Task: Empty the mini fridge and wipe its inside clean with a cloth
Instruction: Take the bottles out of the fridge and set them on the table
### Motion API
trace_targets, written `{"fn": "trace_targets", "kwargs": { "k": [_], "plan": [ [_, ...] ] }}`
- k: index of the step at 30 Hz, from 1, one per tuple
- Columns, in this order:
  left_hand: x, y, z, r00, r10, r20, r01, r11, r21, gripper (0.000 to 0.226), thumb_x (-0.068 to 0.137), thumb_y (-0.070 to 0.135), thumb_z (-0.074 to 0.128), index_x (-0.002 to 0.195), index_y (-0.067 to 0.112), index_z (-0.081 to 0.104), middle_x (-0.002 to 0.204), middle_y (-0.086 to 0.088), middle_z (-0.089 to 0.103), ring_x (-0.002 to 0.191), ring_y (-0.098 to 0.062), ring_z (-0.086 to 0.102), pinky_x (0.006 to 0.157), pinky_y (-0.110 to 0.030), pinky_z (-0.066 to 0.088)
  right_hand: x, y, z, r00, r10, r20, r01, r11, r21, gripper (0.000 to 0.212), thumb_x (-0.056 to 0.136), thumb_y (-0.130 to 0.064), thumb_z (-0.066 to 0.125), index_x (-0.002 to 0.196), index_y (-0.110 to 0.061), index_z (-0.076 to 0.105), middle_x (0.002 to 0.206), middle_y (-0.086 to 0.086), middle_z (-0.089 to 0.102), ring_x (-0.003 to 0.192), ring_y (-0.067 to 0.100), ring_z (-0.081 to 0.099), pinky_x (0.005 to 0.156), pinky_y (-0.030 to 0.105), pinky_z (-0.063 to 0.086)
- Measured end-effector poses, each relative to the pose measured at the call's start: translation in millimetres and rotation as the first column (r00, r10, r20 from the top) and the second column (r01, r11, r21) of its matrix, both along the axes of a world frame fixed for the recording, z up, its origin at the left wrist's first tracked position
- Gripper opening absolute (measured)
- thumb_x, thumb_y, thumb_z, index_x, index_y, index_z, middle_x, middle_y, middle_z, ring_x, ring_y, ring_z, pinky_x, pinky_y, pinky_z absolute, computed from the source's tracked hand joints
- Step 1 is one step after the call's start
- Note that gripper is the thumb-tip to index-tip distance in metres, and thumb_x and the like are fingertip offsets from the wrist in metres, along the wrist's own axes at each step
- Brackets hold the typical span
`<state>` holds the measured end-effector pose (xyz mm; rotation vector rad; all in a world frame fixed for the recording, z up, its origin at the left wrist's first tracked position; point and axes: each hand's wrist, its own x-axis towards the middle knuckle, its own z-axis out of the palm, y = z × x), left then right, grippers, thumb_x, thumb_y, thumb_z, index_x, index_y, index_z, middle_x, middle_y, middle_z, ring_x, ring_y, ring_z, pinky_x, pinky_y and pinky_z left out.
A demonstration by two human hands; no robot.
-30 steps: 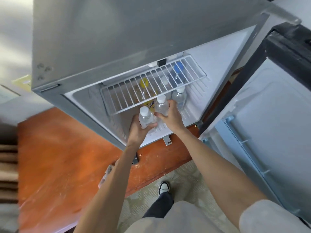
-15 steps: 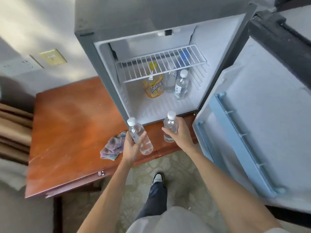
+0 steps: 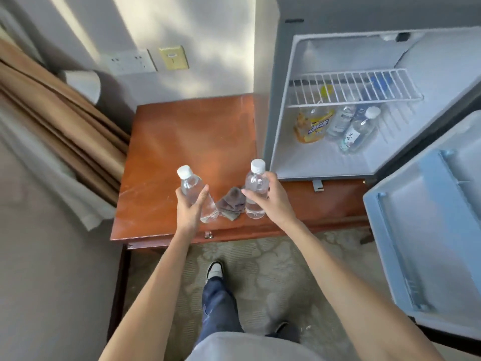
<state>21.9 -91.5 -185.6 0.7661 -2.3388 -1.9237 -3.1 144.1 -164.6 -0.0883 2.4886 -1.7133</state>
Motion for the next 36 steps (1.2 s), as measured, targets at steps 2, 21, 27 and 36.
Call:
{"fn": "trace_targets", "kwargs": {
  "k": [2,21,27,36],
  "plan": [
    [-19.4,-36.7,-3.2,0.999,0.048,0.011,-0.048,0.998,-0.031,0.08,0.072,0.072,0.075,0.13,0.028,0.042,0.135,-0.005,0.06,0.126,-0.028,0.061,0.112,-0.054,0.05,-15.2,-25.8,-4.2,1.0,-0.002,0.003,0.002,1.0,0.005,0.065,0.077,-0.054,0.079,0.123,-0.022,0.047,0.118,-0.004,0.063,0.108,0.01,0.061,0.089,0.025,0.048],
    [-116.1,-207.4,-37.1,0.995,-0.094,-0.037,0.087,0.981,-0.171,0.079,0.067,0.06,0.081,0.12,0.018,0.041,0.12,-0.015,0.059,0.105,-0.024,0.06,0.084,-0.032,0.049,-123.9,-232.9,-26.3,0.988,0.032,0.15,-0.047,0.994,0.097,0.074,0.07,-0.034,0.091,0.127,-0.022,0.045,0.122,-0.005,0.057,0.108,0.011,0.055,0.085,0.025,0.038],
    [-117.7,-212.0,-42.2,0.984,-0.172,-0.047,0.161,0.971,-0.176,0.067,0.076,0.046,0.081,0.121,0.017,0.04,0.117,-0.01,0.055,0.103,-0.02,0.058,0.082,-0.023,0.048,-133.3,-242.6,-33.8,0.988,0.029,0.152,-0.046,0.993,0.107,0.073,0.072,-0.032,0.09,0.128,-0.02,0.044,0.124,-0.003,0.058,0.109,0.014,0.055,0.085,0.025,0.038],
    [-116.9,-206.5,-38.2,0.993,-0.119,-0.002,0.117,0.977,-0.177,0.075,0.078,0.024,0.094,0.129,0.01,0.042,0.123,-0.007,0.056,0.108,-0.019,0.057,0.09,-0.035,0.05,-130.6,-231.0,-35.5,0.985,0.072,0.156,-0.095,0.985,0.146,0.081,0.073,-0.034,0.088,0.137,-0.022,0.04,0.134,-0.003,0.054,0.123,0.014,0.05,0.102,0.035,0.044]
  ]
}}
